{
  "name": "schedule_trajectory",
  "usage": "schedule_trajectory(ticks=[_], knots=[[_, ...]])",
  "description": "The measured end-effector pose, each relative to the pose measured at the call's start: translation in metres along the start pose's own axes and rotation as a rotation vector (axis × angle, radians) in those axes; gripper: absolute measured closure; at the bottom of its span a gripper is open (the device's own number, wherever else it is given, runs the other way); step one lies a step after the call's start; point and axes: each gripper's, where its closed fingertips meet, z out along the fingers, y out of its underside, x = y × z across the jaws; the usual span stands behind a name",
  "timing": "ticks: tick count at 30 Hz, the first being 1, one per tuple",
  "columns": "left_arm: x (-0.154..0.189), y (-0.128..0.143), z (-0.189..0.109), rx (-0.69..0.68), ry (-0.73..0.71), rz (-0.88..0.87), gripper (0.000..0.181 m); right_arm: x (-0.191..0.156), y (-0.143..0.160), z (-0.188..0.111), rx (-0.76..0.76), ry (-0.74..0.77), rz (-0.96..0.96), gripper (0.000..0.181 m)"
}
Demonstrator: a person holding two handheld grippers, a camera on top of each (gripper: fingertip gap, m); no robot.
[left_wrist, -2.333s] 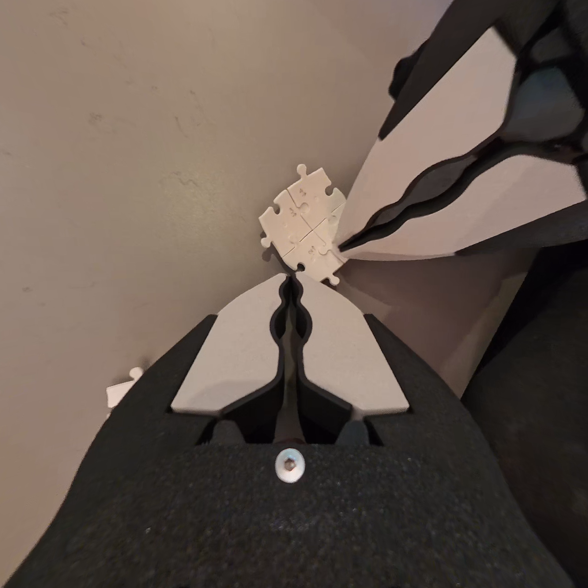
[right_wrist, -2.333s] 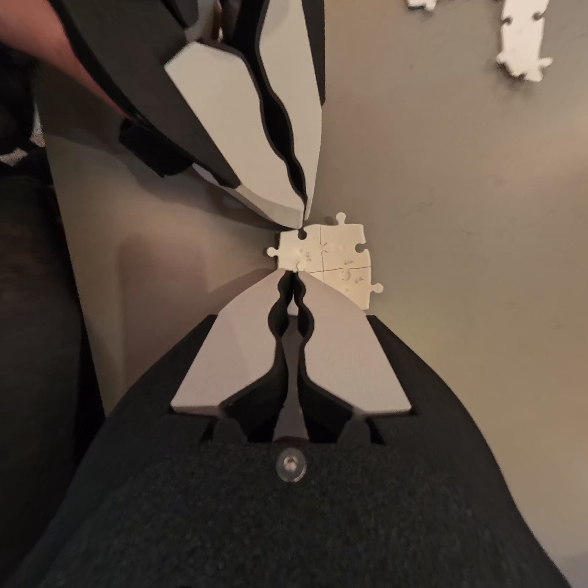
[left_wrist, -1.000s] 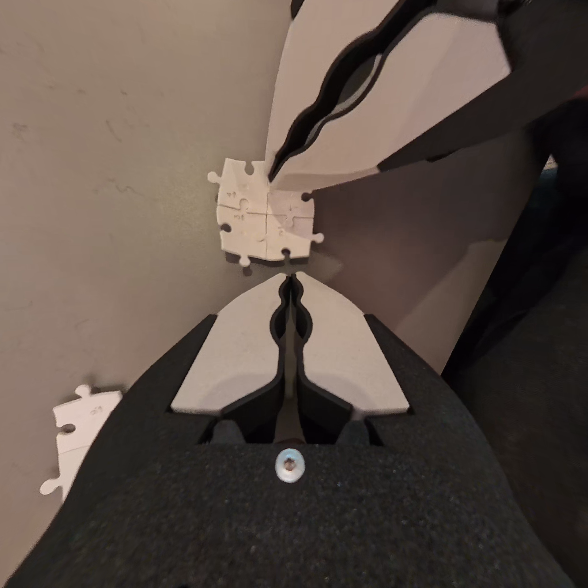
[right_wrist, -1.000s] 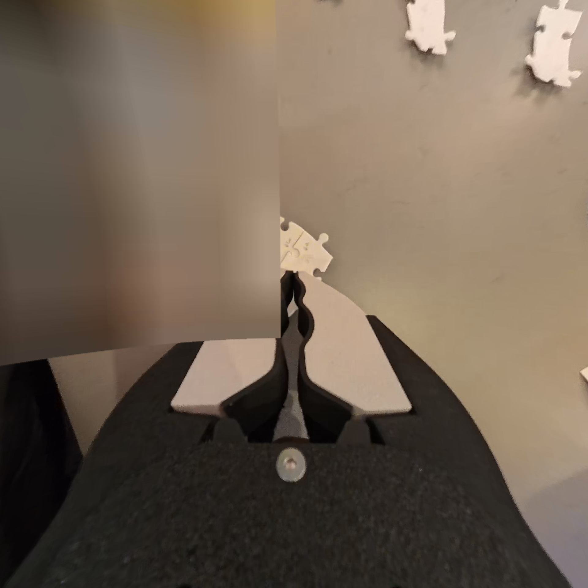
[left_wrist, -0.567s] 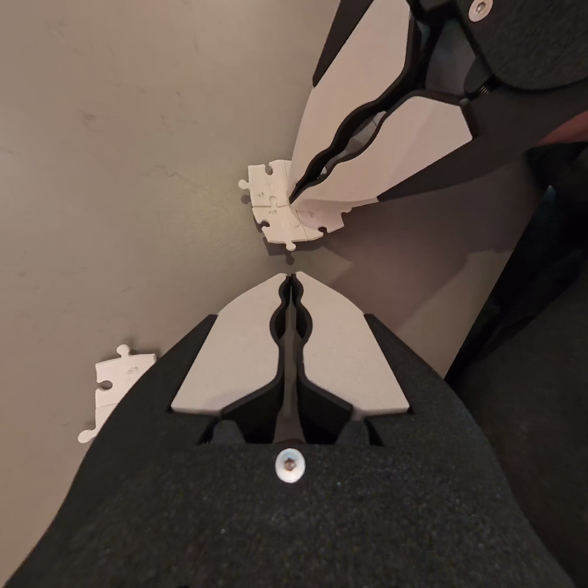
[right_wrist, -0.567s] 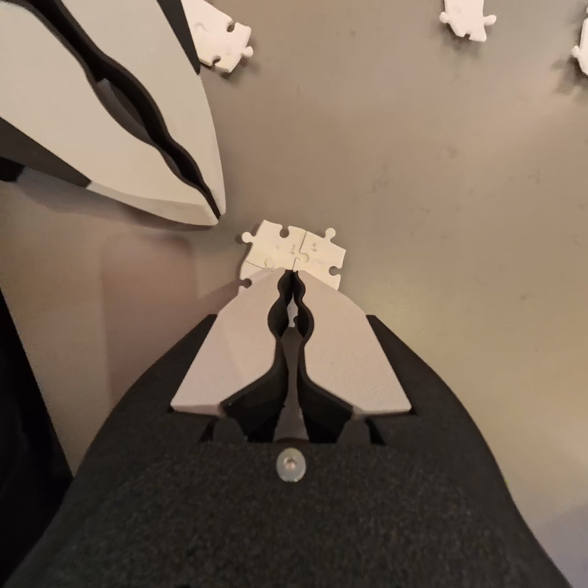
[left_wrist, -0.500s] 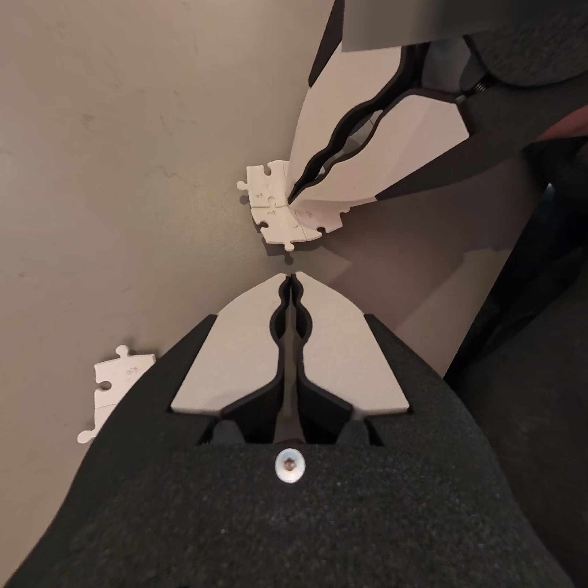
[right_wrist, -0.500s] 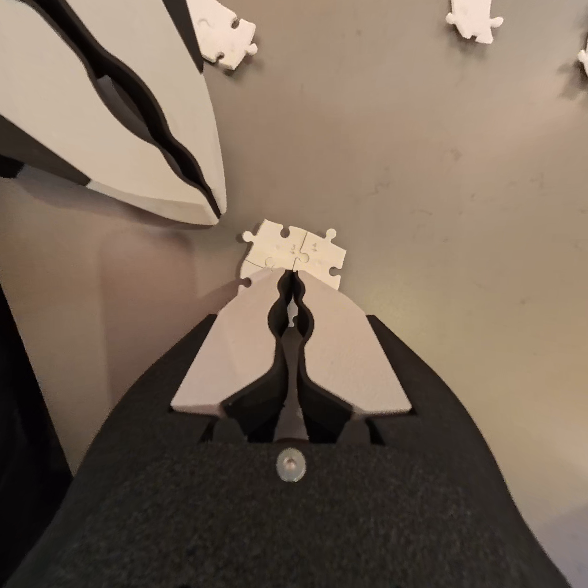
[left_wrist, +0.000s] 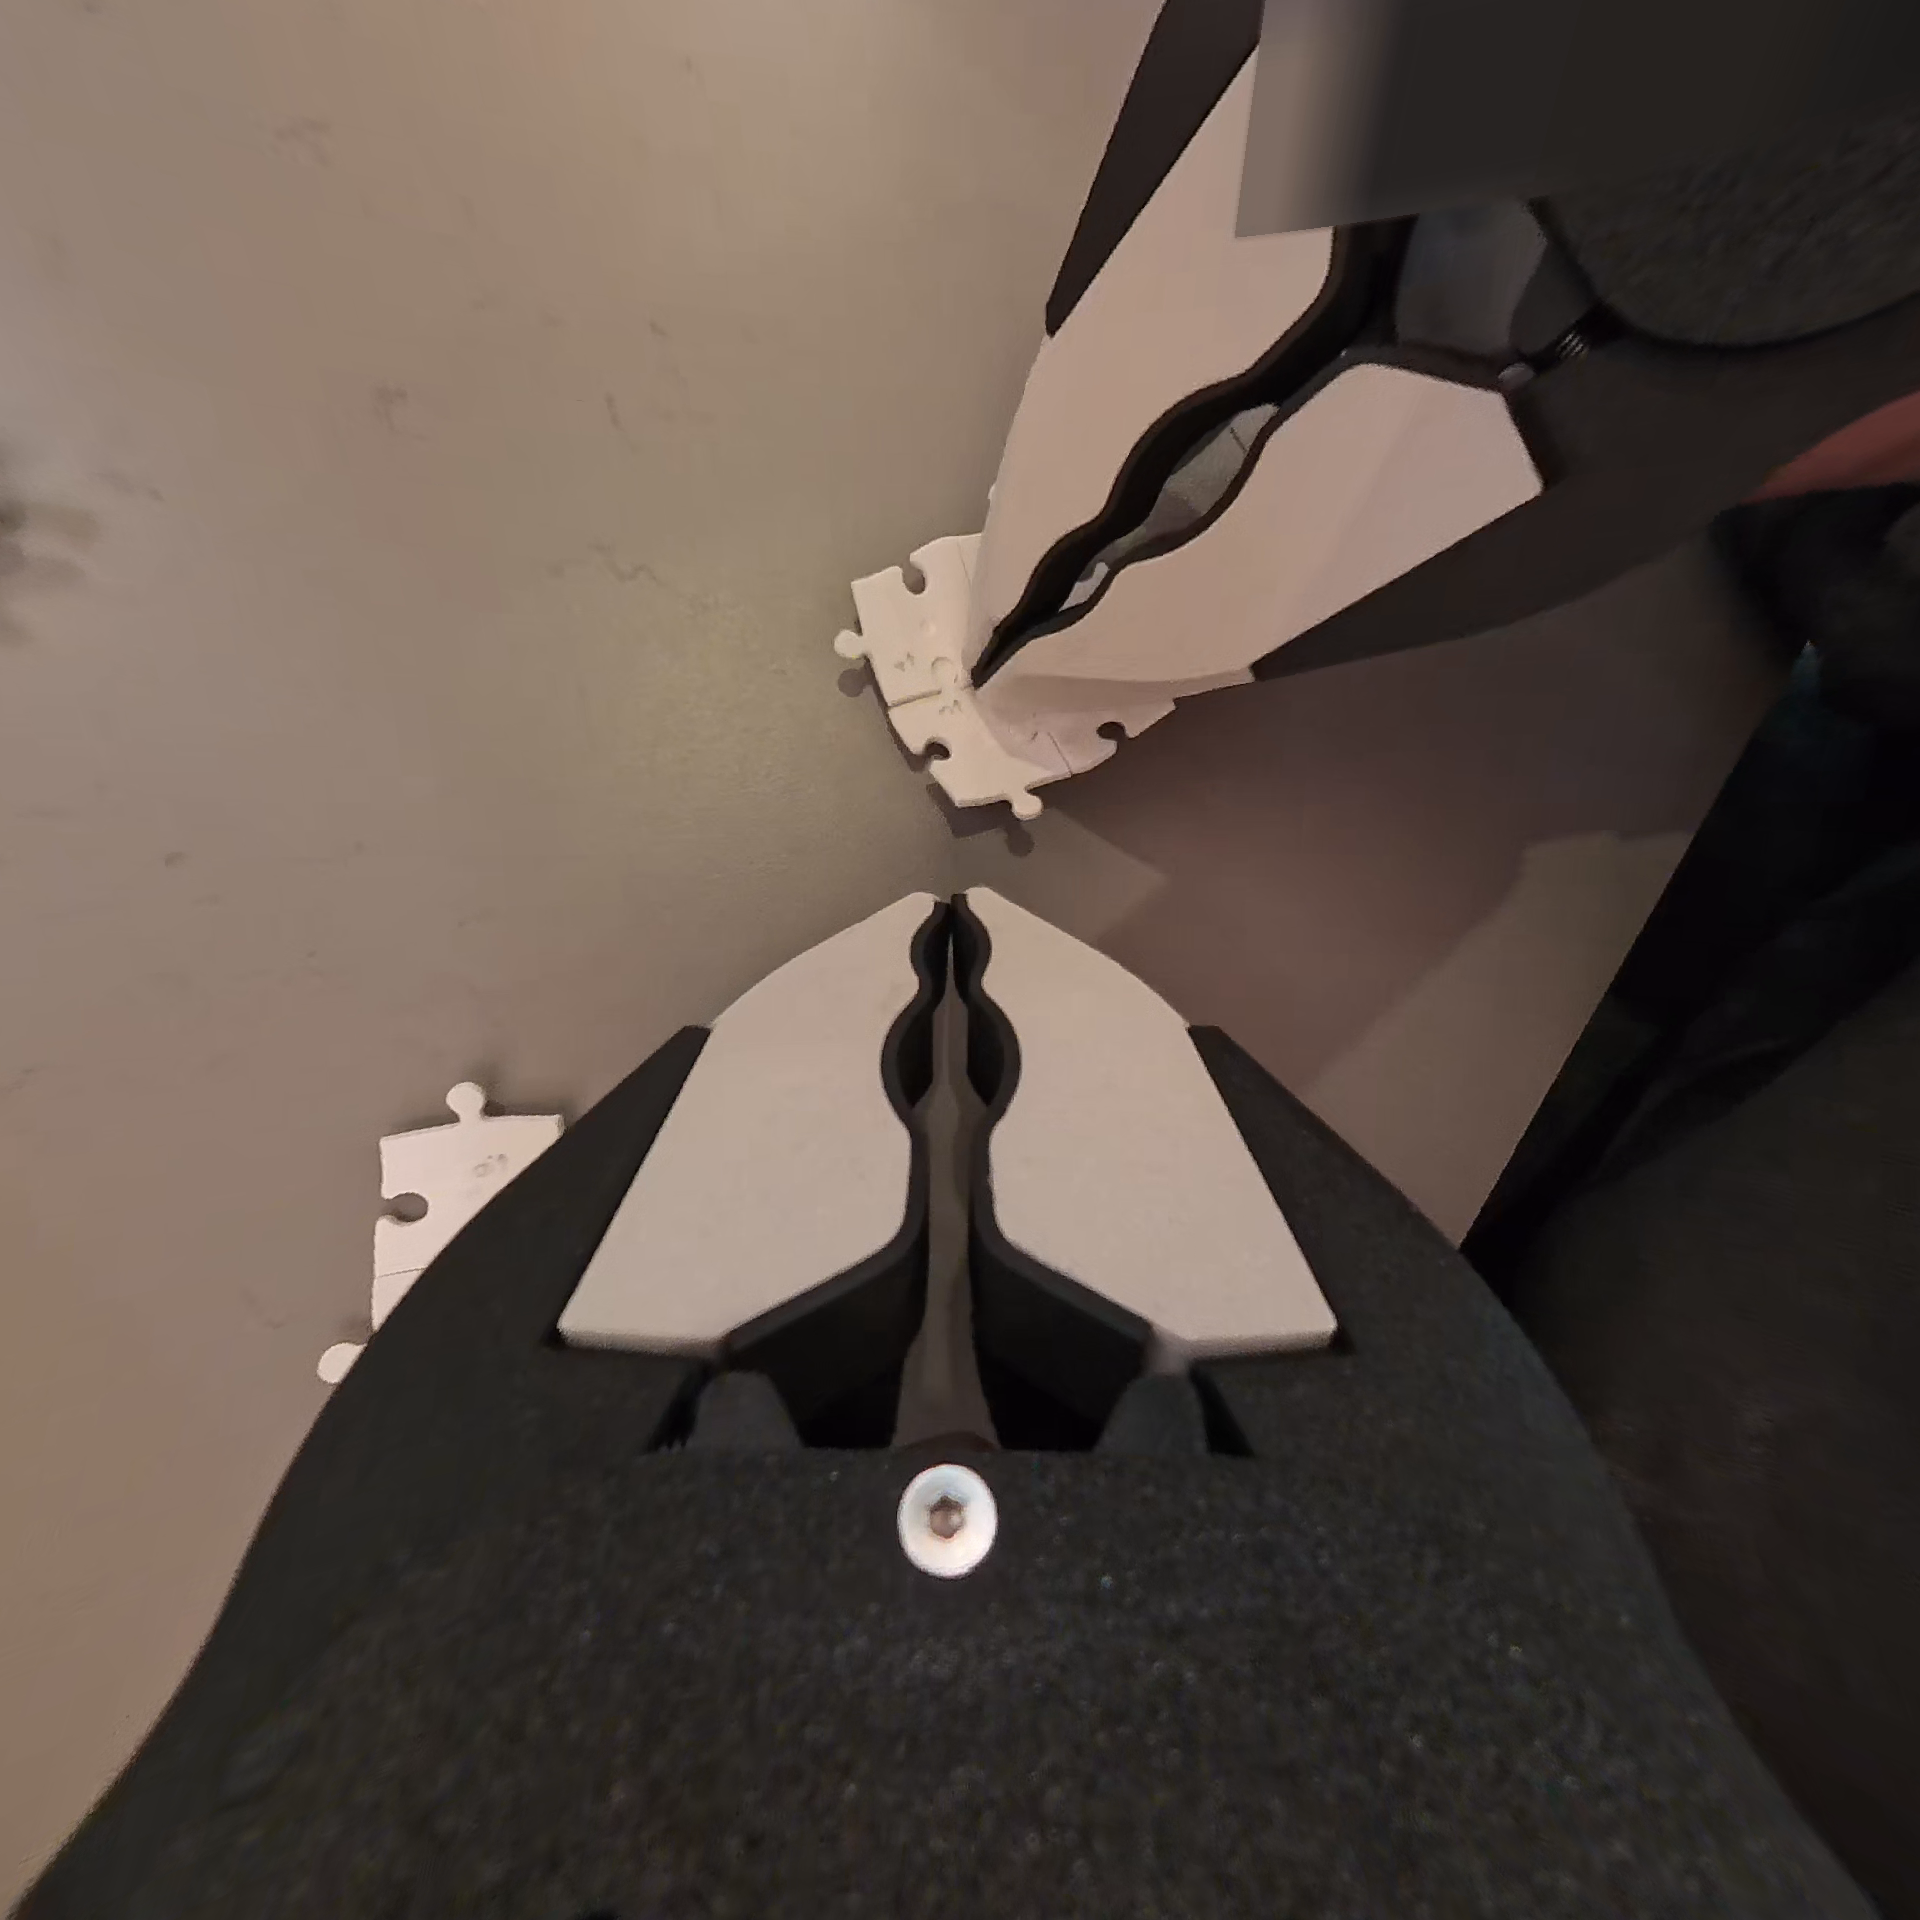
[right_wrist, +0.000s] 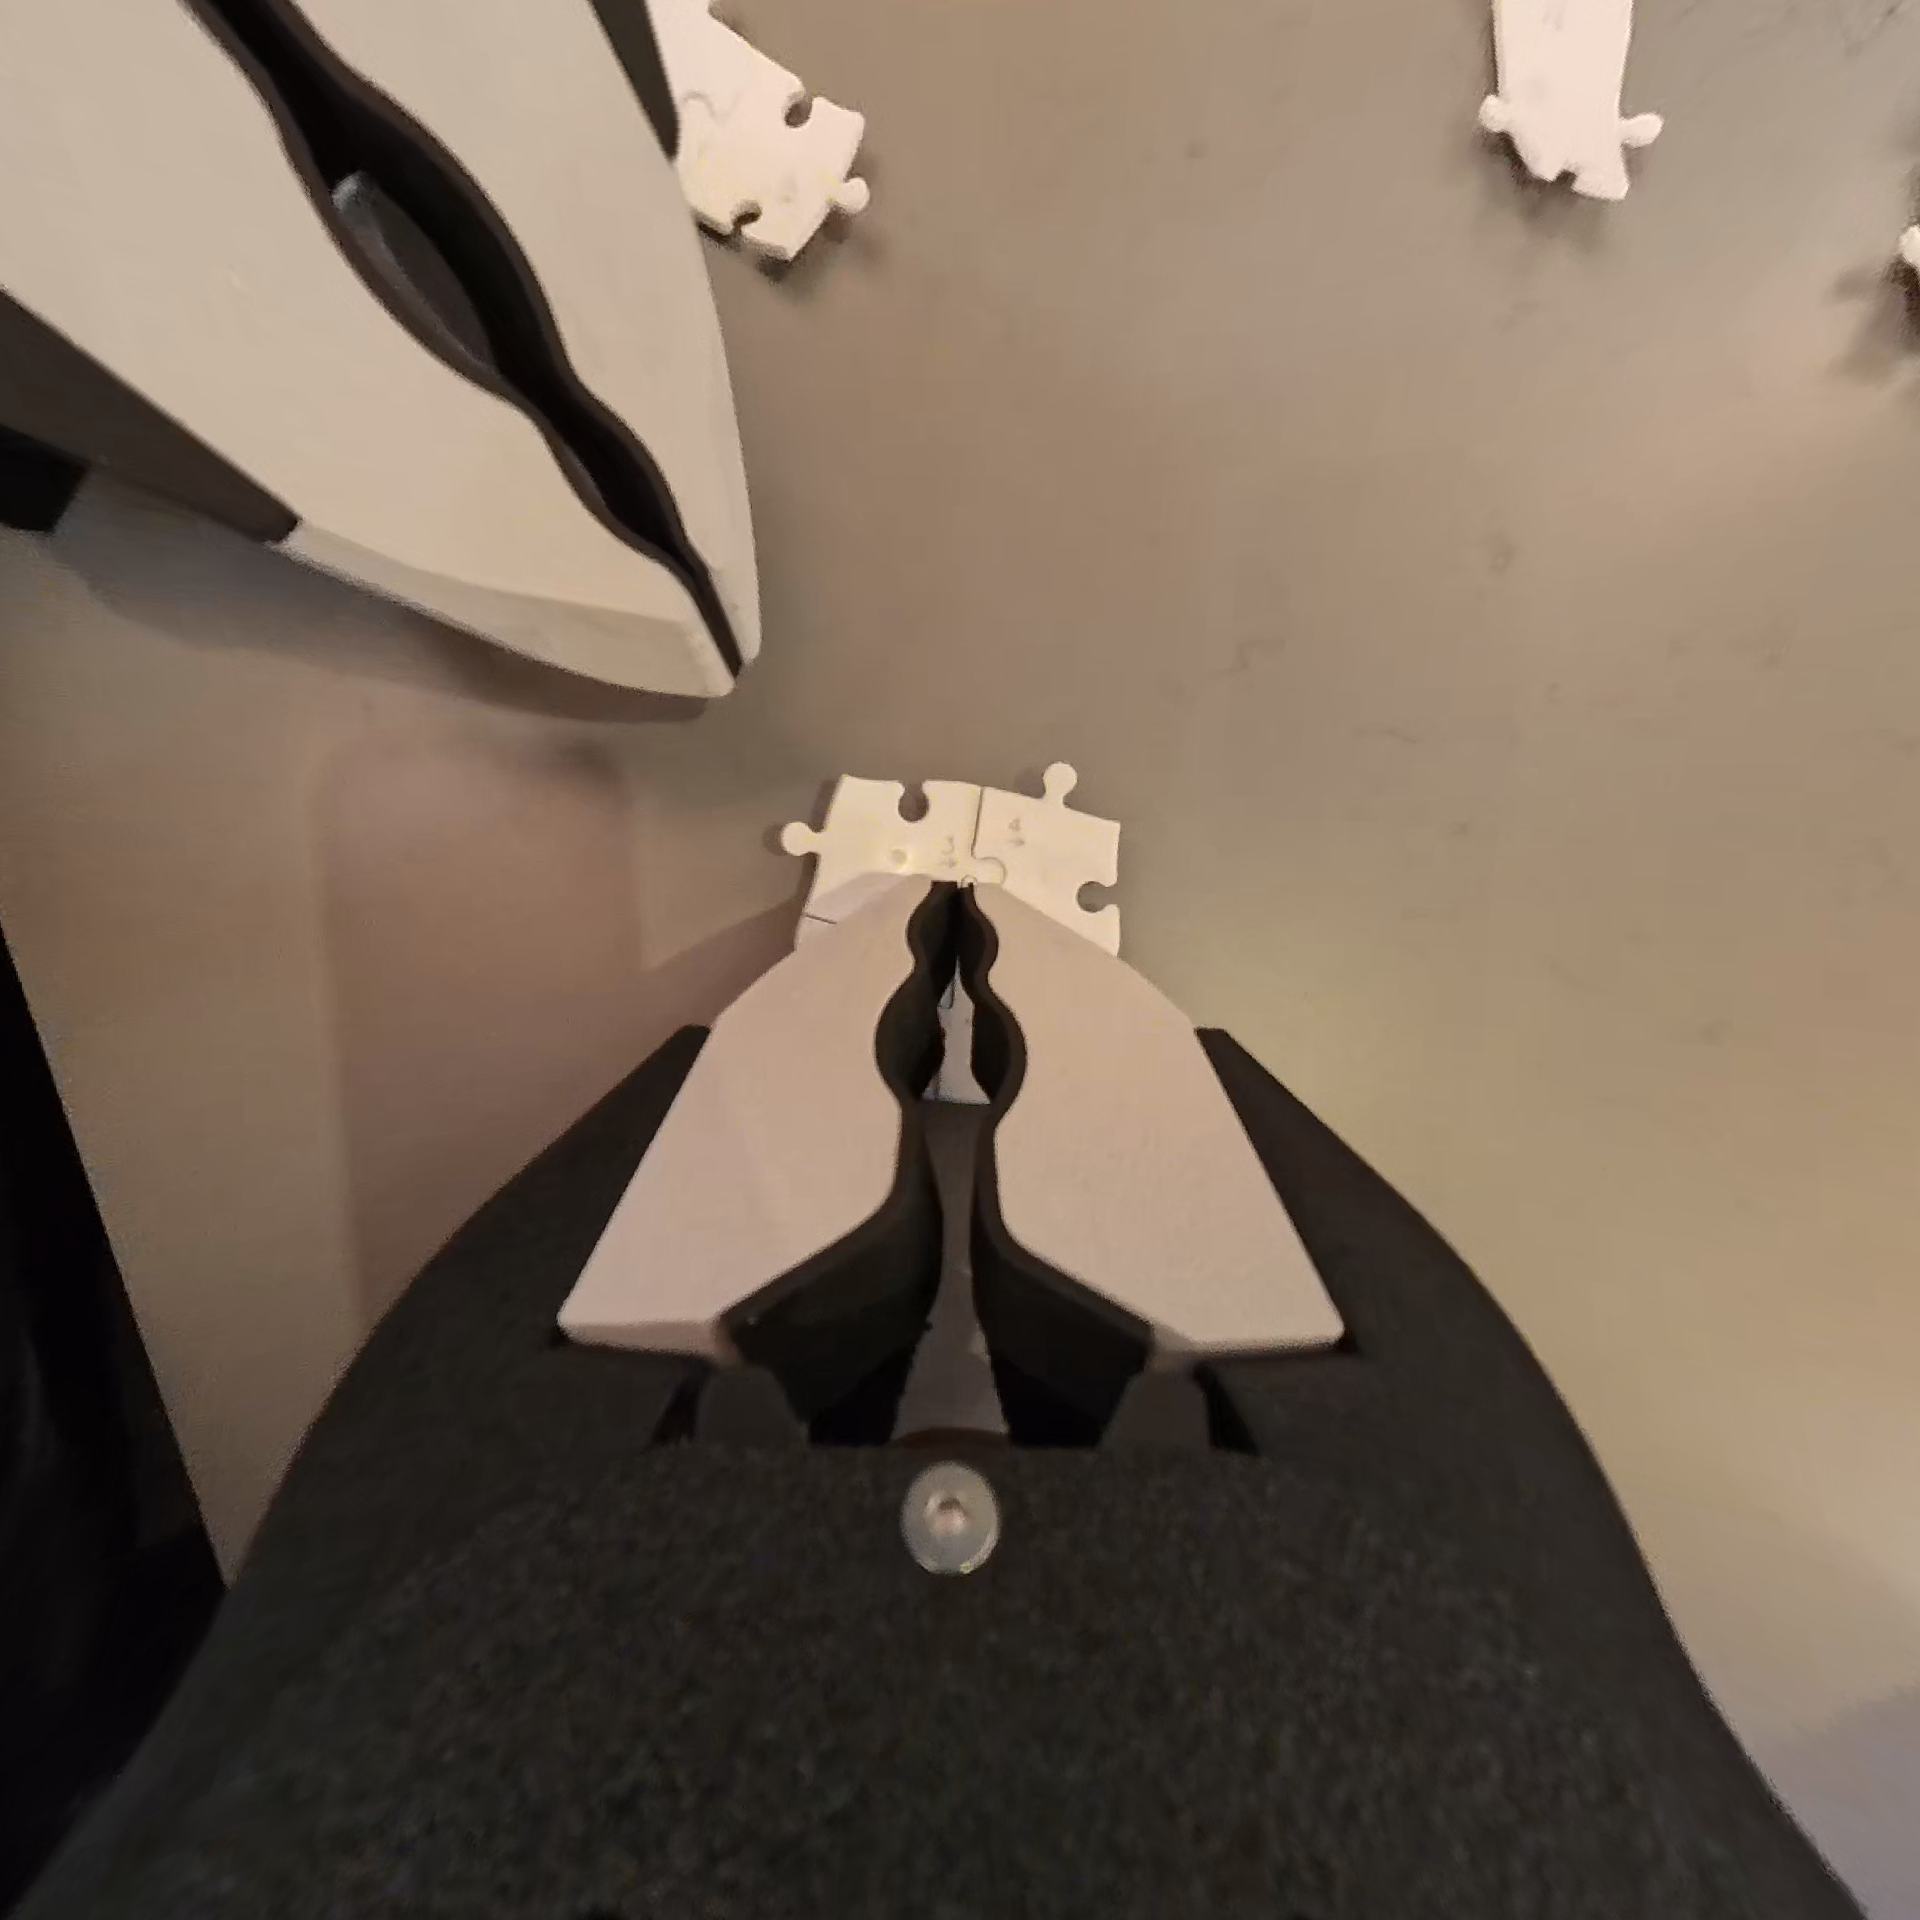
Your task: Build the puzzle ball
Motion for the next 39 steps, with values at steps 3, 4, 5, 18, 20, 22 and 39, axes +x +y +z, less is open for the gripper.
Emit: schedule_trajectory(ticks=[3,4,5,18,20,22,39], knots=[[-0.002,0.0,-0.001,0.004,-0.005,-0.005,0.181,-0.001,0.0,-0.001,-0.008,-0.031,-0.006,0.181],[-0.002,0.0,-0.002,0.006,-0.008,-0.006,0.181,0.0,0.002,-0.002,-0.019,-0.037,-0.007,0.181],[-0.003,0.0,-0.004,0.009,-0.012,-0.007,0.181,0.003,-0.001,-0.008,0.004,-0.023,-0.008,0.181],[0.004,-0.009,-0.024,0.092,-0.064,0.02,0.175,-0.02,0.018,-0.017,0.025,-0.02,0.079,0.181],[0.004,-0.009,-0.028,0.102,-0.089,0.04,0.167,-0.014,0.023,-0.021,0.016,0.005,0.078,0.181],[0.002,-0.009,-0.033,0.117,-0.118,0.053,0.153,-0.009,0.023,-0.028,0.031,0.021,0.088,0.181],[-0.016,0.035,-0.076,0.188,-0.155,-0.035,0.141,-0.016,0.032,-0.033,0.206,0.049,0.222,0.158]])
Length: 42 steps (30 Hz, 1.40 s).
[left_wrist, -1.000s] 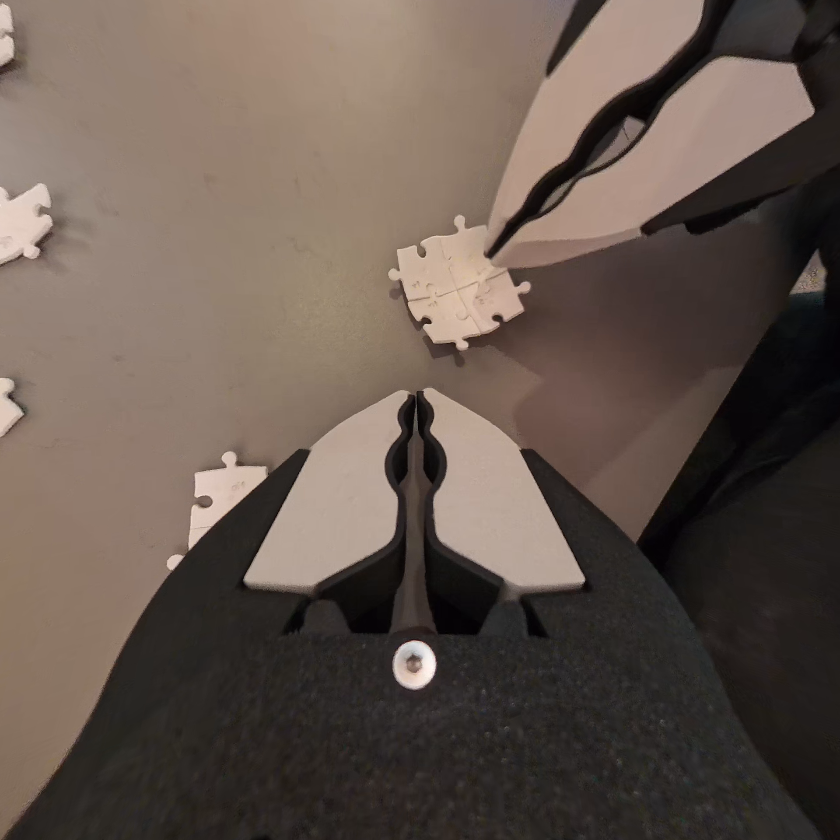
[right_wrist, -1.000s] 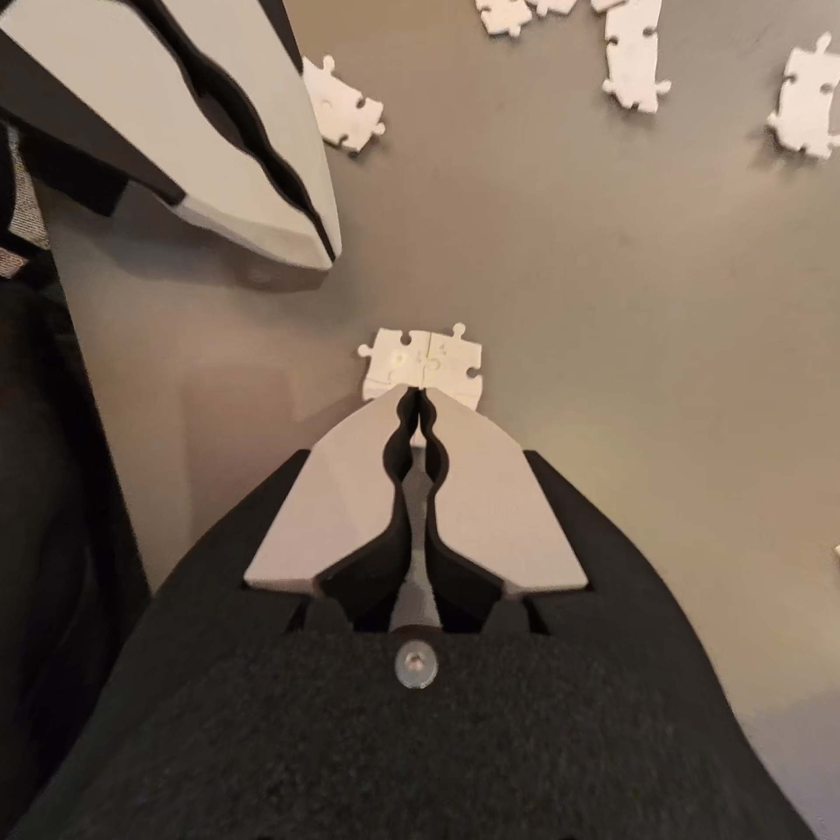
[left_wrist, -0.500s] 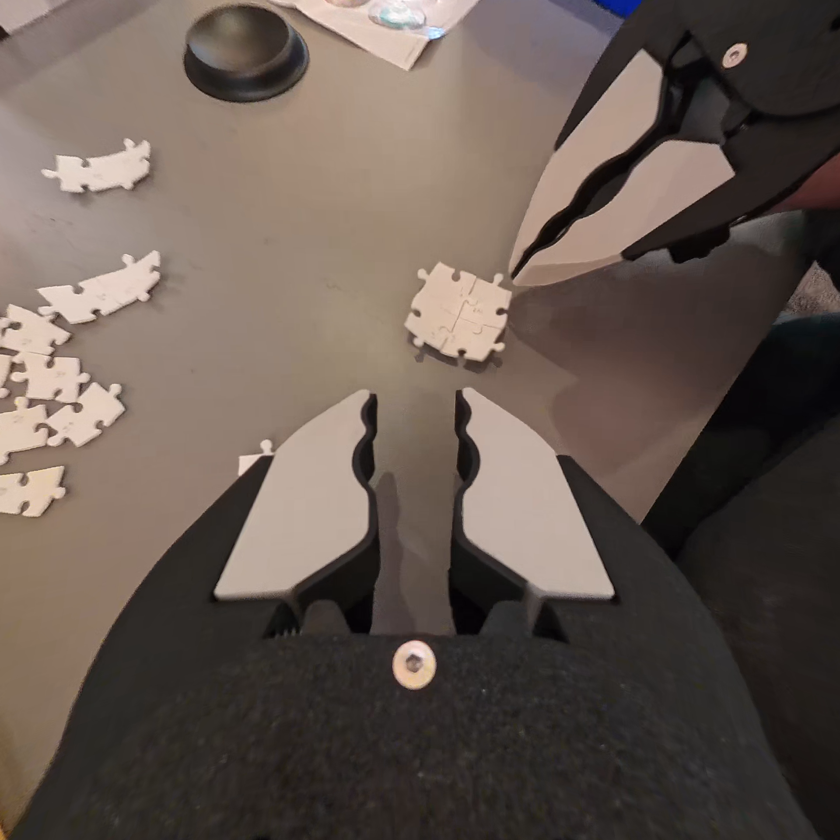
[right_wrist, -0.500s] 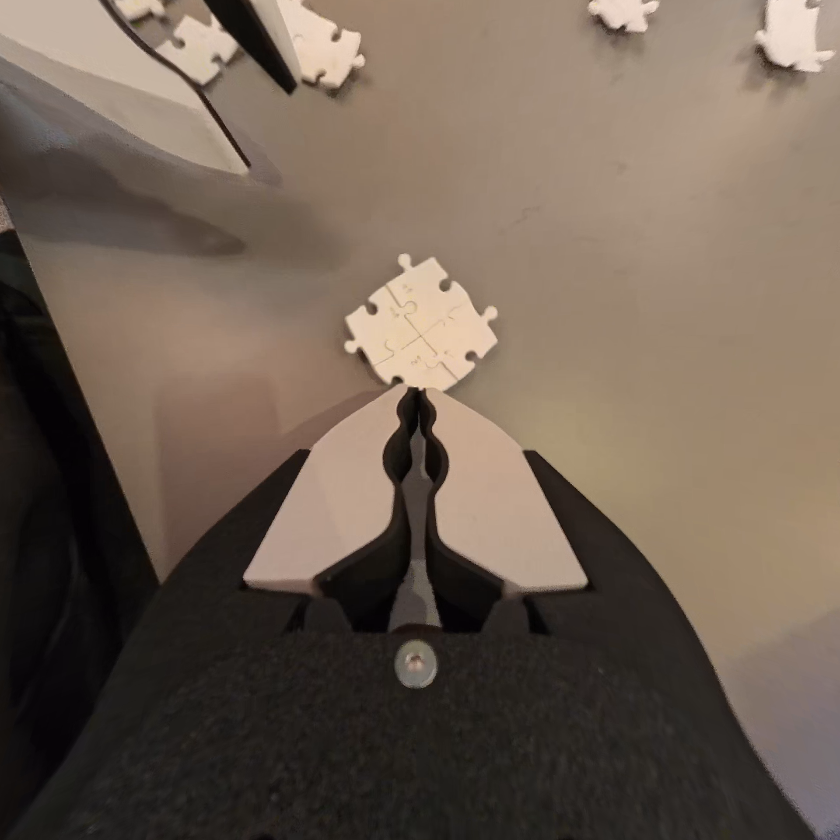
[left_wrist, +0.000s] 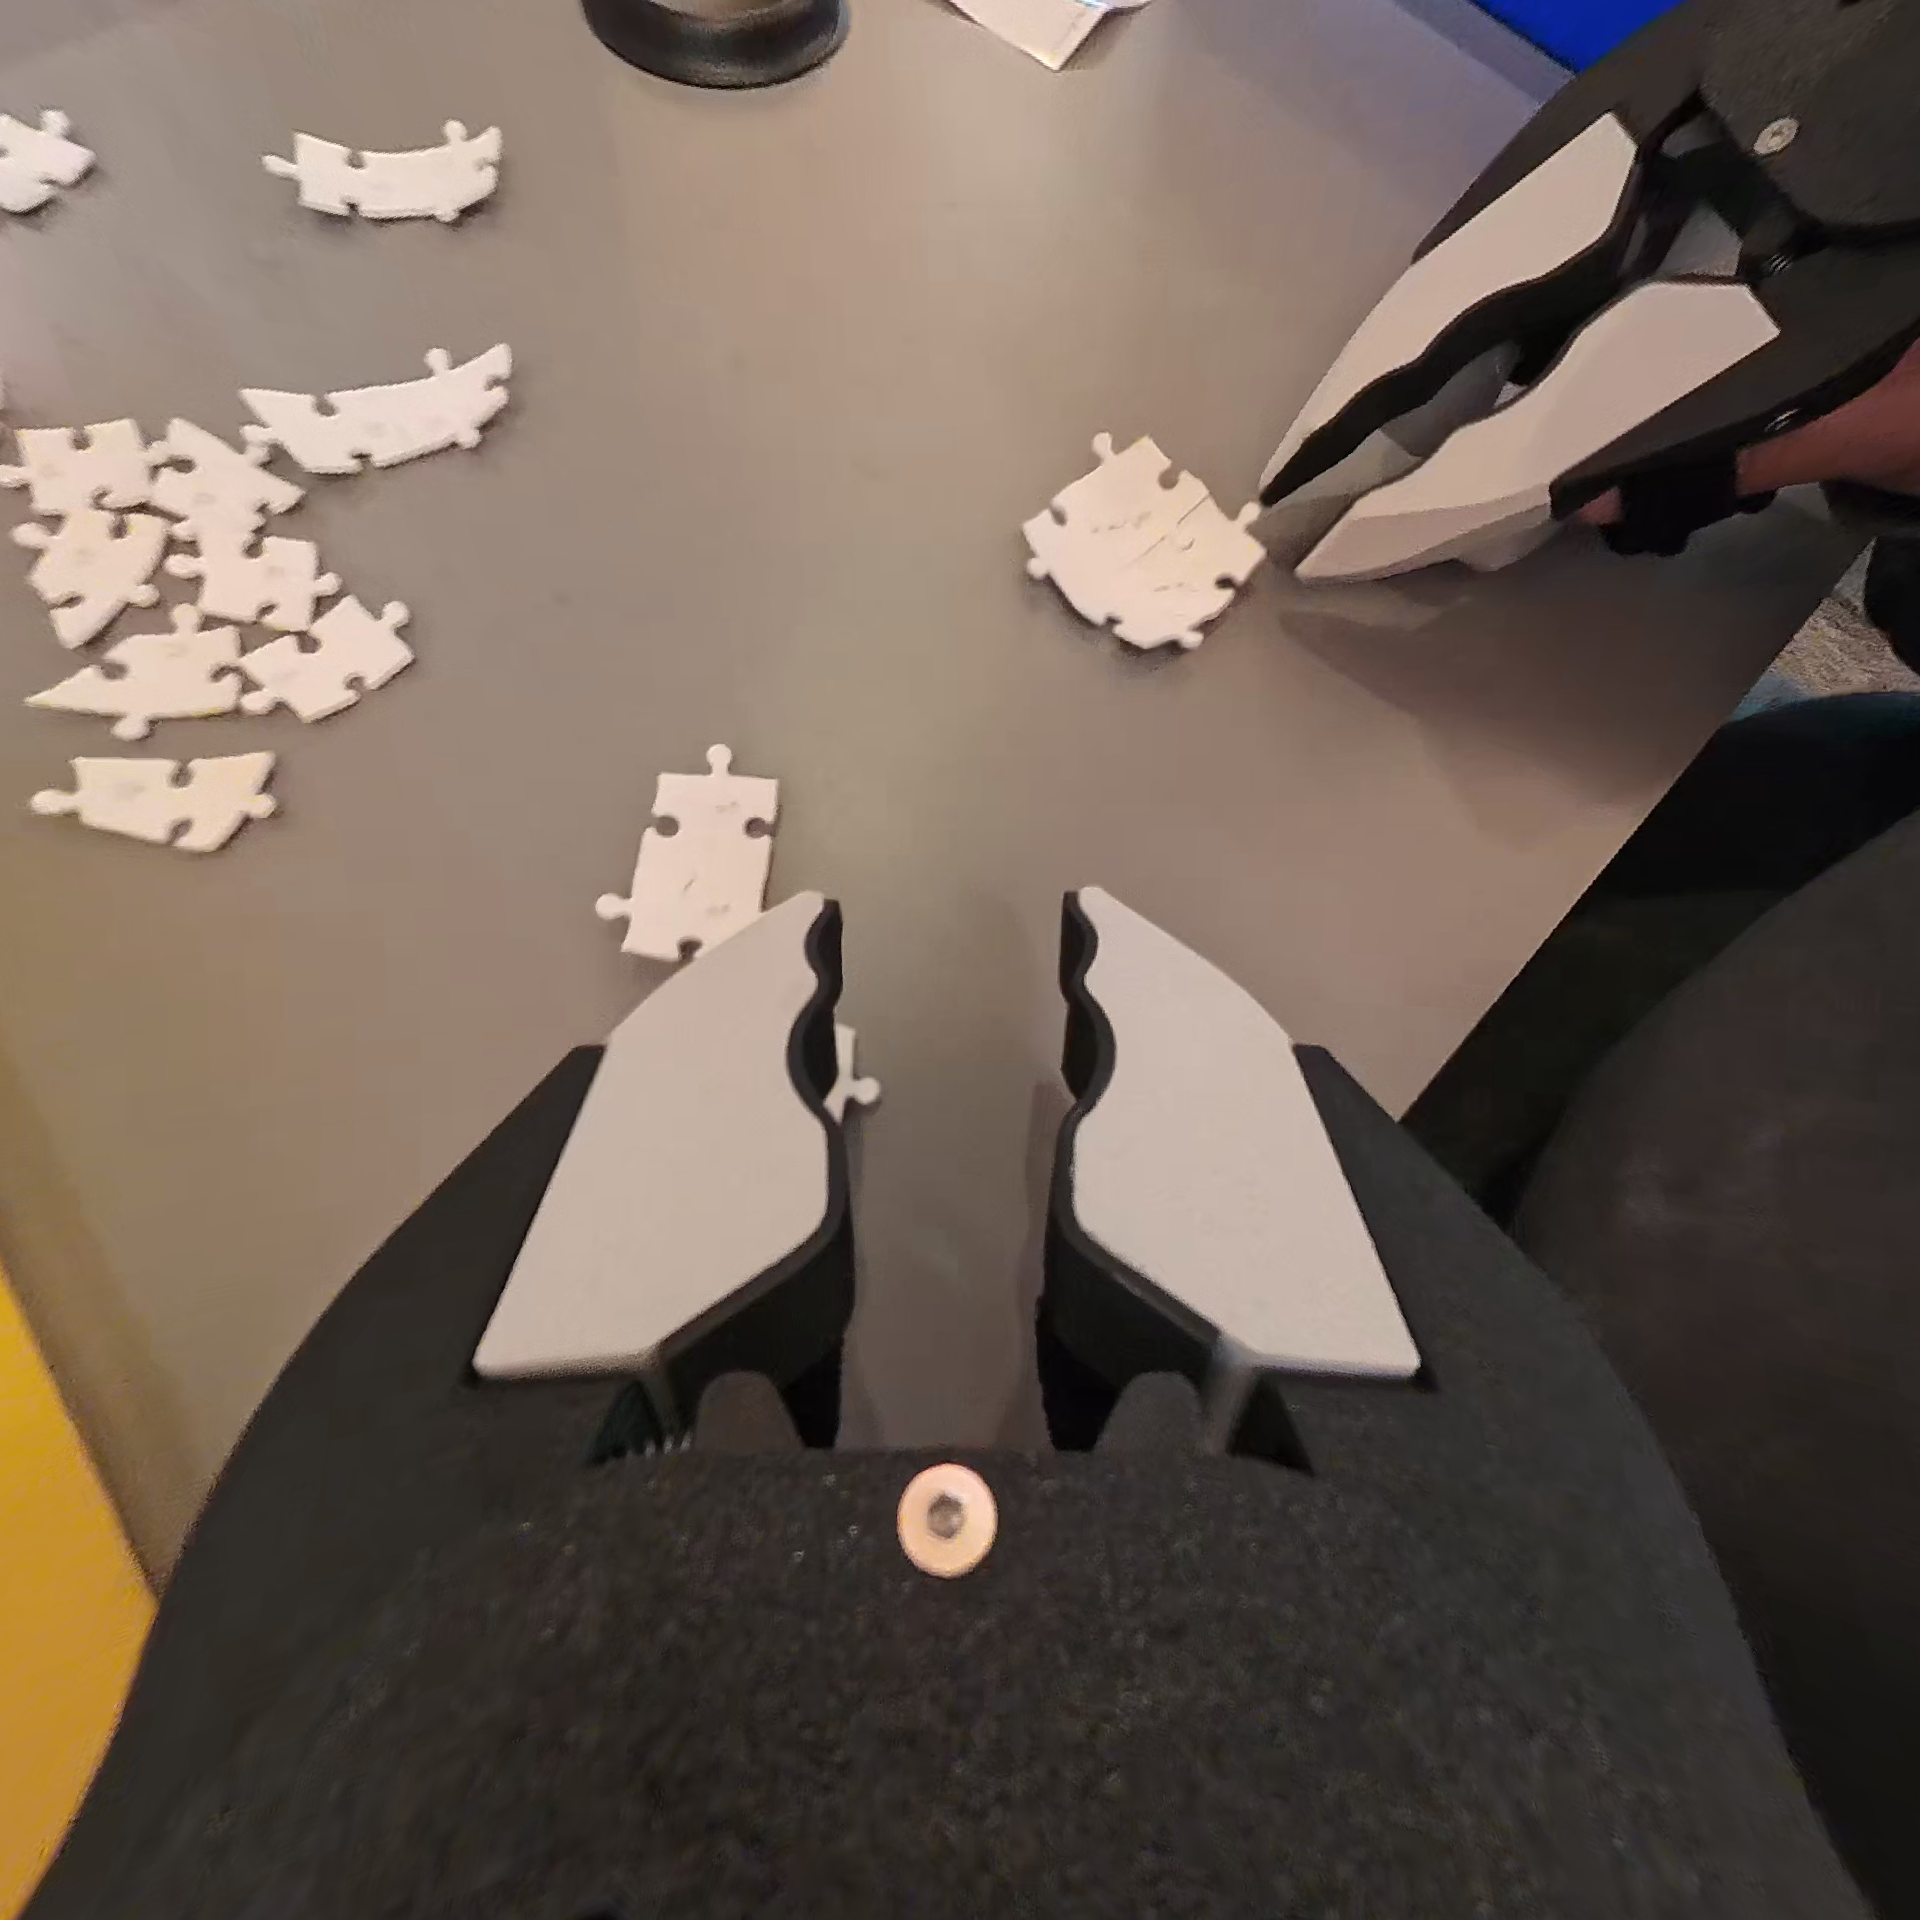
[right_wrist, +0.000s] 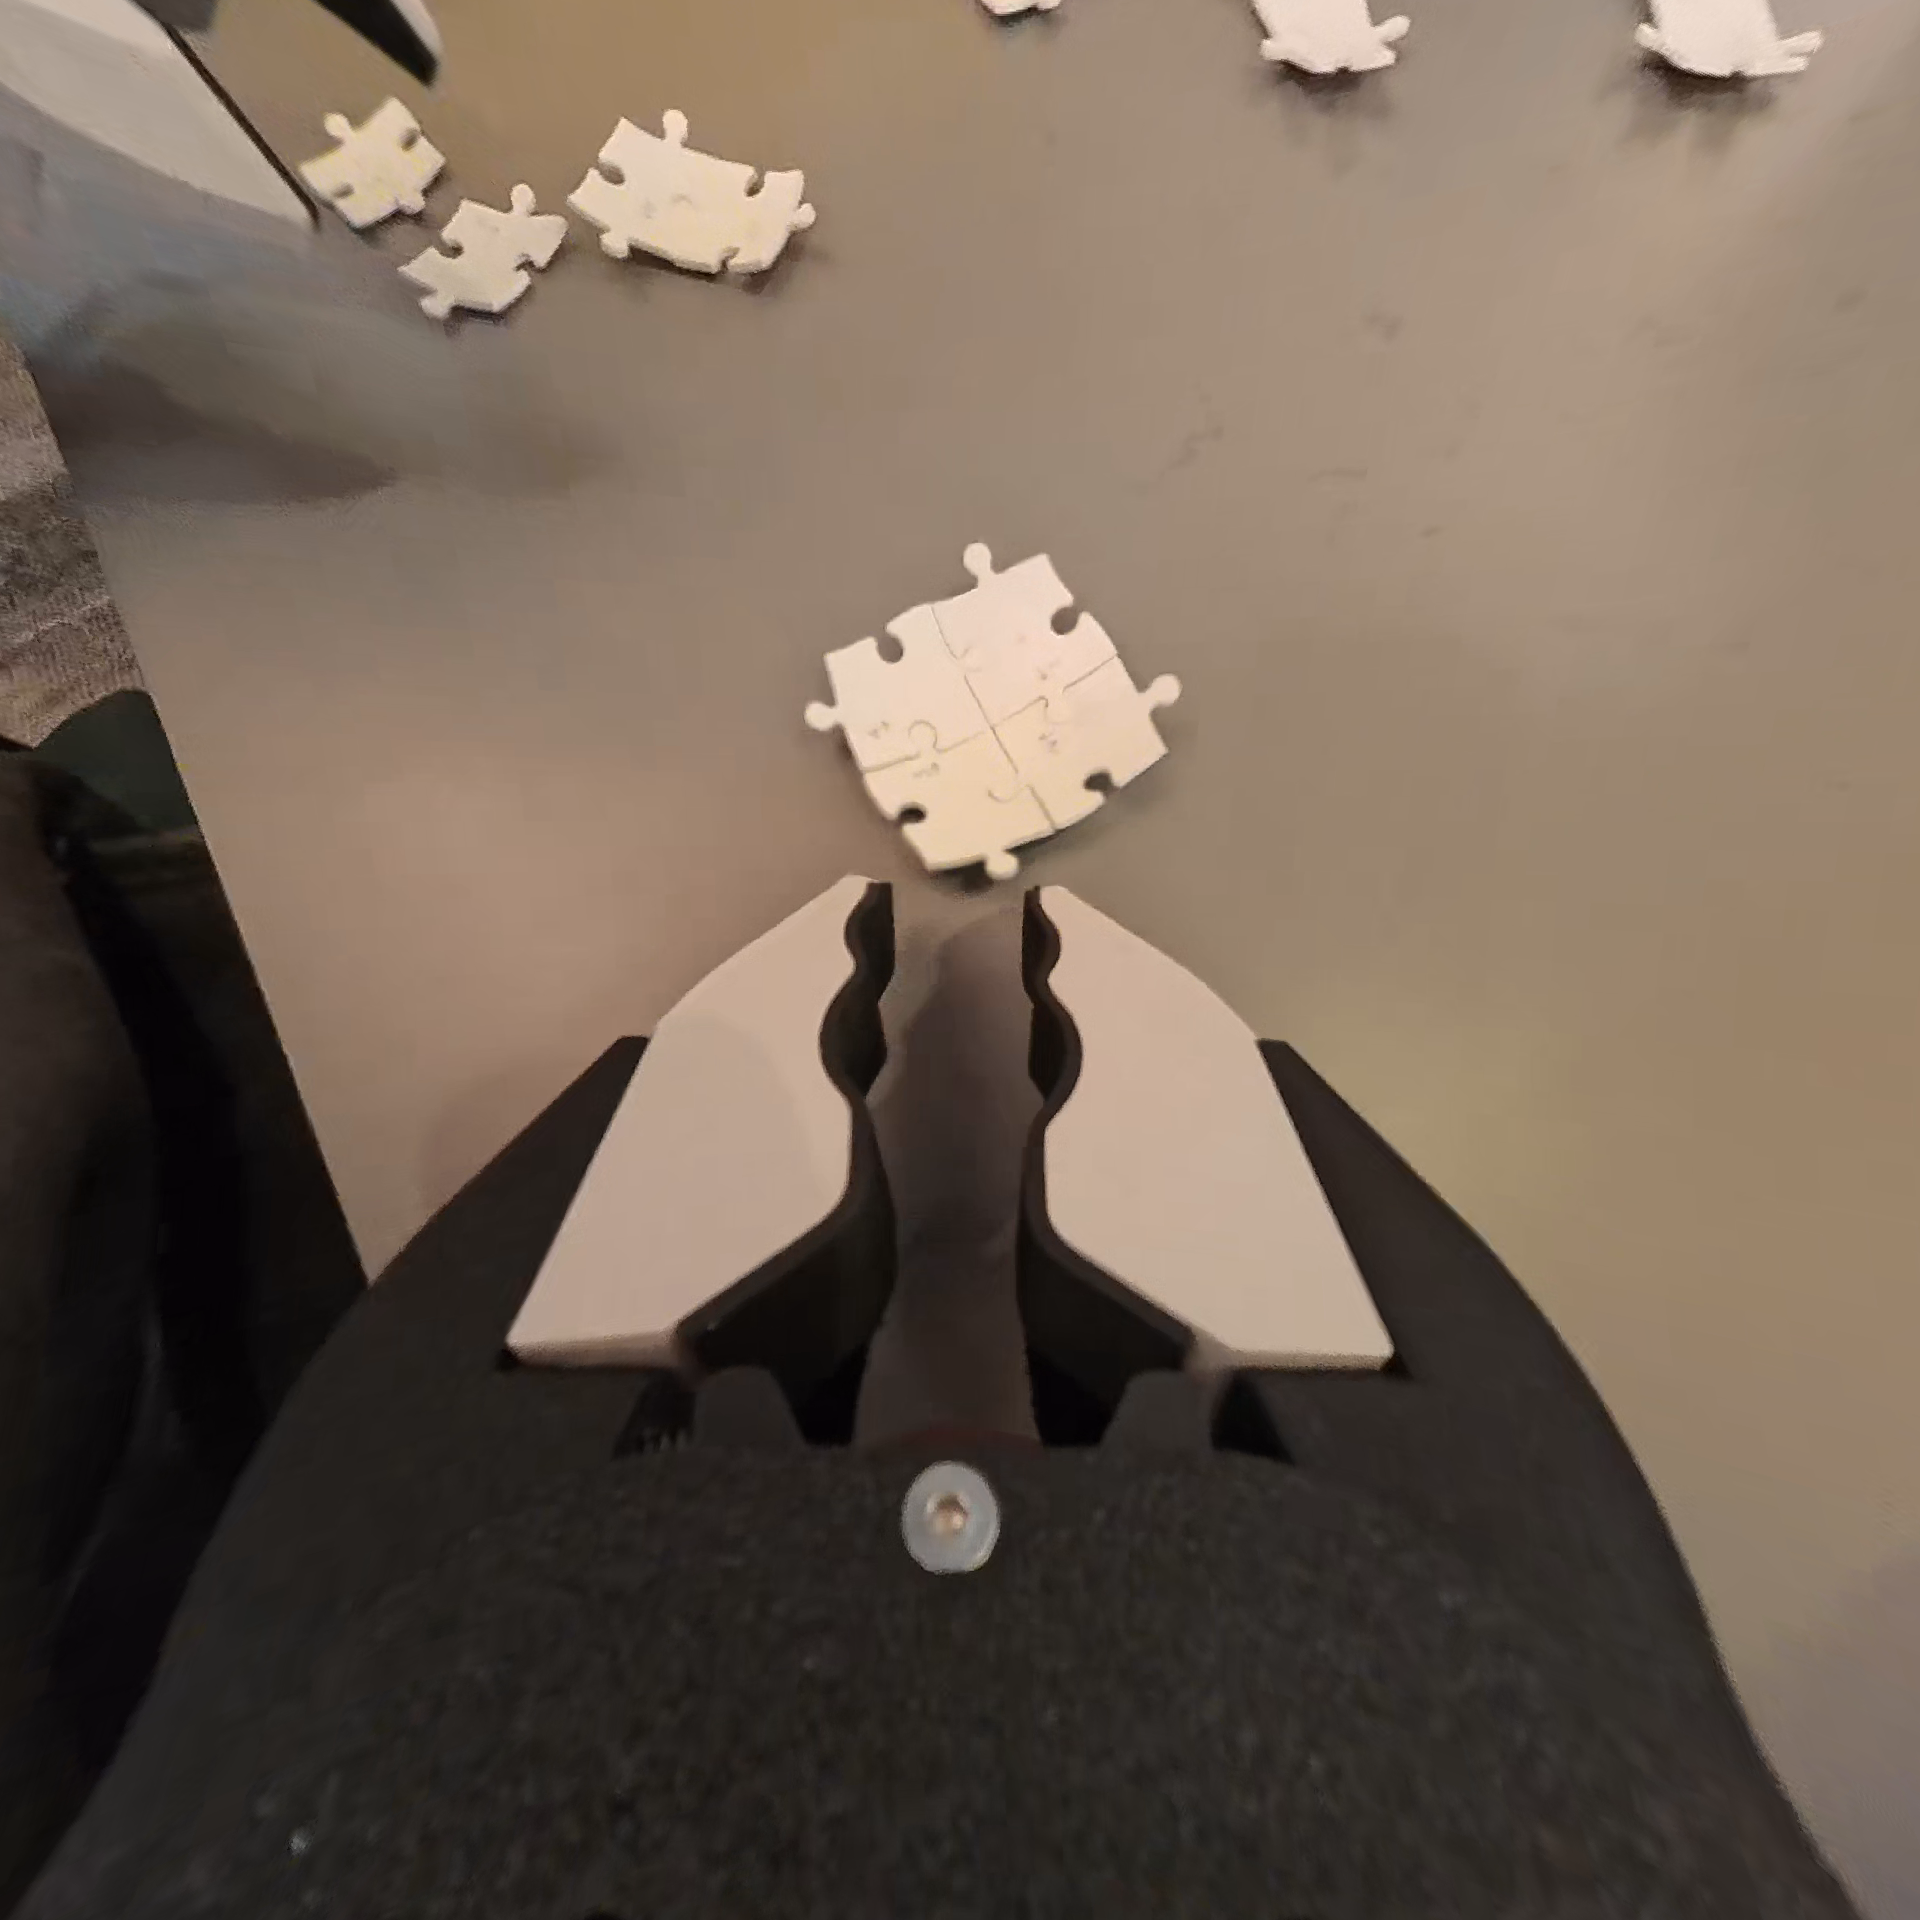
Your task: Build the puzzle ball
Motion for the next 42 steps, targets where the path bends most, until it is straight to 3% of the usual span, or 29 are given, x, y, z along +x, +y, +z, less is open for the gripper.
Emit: schedule_trajectory(ticks=[5,12,18,21,28,34,42], knots=[[0.0,0.006,-0.008,0.034,-0.042,-0.026,0.144,0.008,-0.002,0.001,-0.02,0.055,-0.055,0.157],[0.001,0.015,-0.003,-0.028,-0.082,0.044,0.143,0.014,0.0,-0.001,-0.015,0.107,-0.081,0.156],[-0.028,0.04,-0.013,-0.12,-0.194,0.034,0.144,0.006,0.005,-0.006,-0.01,0.105,-0.064,0.153],[-0.04,0.048,-0.018,-0.144,-0.227,0.014,0.143,-0.004,0.001,-0.003,0.002,0.09,-0.053,0.141],[-0.048,0.061,-0.024,-0.189,-0.22,0.027,0.136,-0.005,-0.006,0.008,-0.003,0.131,-0.054,0.141],[-0.06,0.073,-0.026,-0.232,-0.249,-0.023,0.136,0.015,0.0,0.001,-0.005,0.167,-0.003,0.141],[-0.06,0.075,-0.024,-0.245,-0.244,-0.022,0.137,0.011,0.0,0.002,-0.007,0.153,-0.022,0.143]])
